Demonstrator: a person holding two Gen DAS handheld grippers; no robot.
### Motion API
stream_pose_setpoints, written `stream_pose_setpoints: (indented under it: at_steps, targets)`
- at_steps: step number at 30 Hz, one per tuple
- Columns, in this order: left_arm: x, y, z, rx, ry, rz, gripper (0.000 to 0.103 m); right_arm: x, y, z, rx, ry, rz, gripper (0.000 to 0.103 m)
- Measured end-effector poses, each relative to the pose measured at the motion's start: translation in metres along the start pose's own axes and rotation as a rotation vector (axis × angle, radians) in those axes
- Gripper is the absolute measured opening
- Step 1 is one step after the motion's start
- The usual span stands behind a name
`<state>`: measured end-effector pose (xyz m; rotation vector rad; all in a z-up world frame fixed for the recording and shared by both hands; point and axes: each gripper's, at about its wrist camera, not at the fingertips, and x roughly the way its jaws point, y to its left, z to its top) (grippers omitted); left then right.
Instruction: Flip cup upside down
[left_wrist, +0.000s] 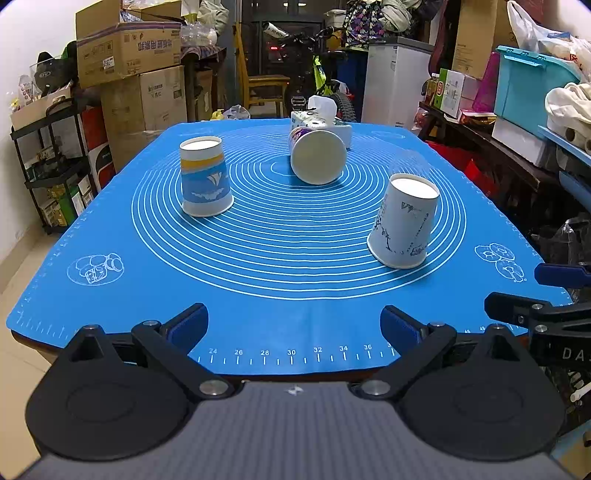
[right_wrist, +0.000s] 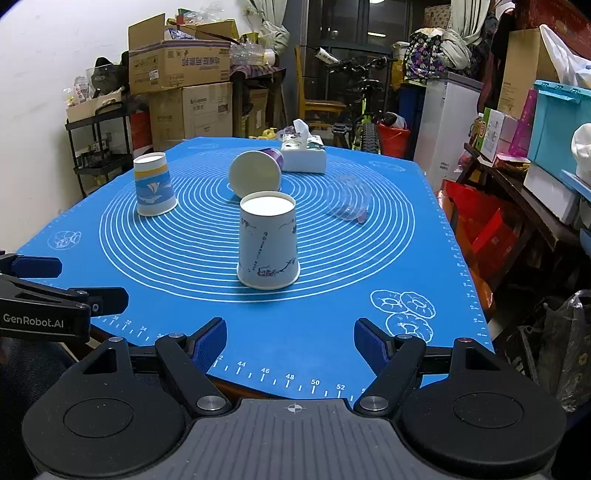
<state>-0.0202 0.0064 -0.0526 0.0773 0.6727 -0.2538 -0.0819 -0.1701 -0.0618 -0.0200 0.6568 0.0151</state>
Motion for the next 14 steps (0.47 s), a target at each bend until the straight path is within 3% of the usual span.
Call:
stream_pose_setpoints:
  at_steps: [14]
  targets:
    - [0.0041, -0.0011, 0.0039, 0.004, 0.013, -0.003, 0.099, 0.0039, -0.0051, -0.0015, 0.014, 0.007, 0.007, 0.080]
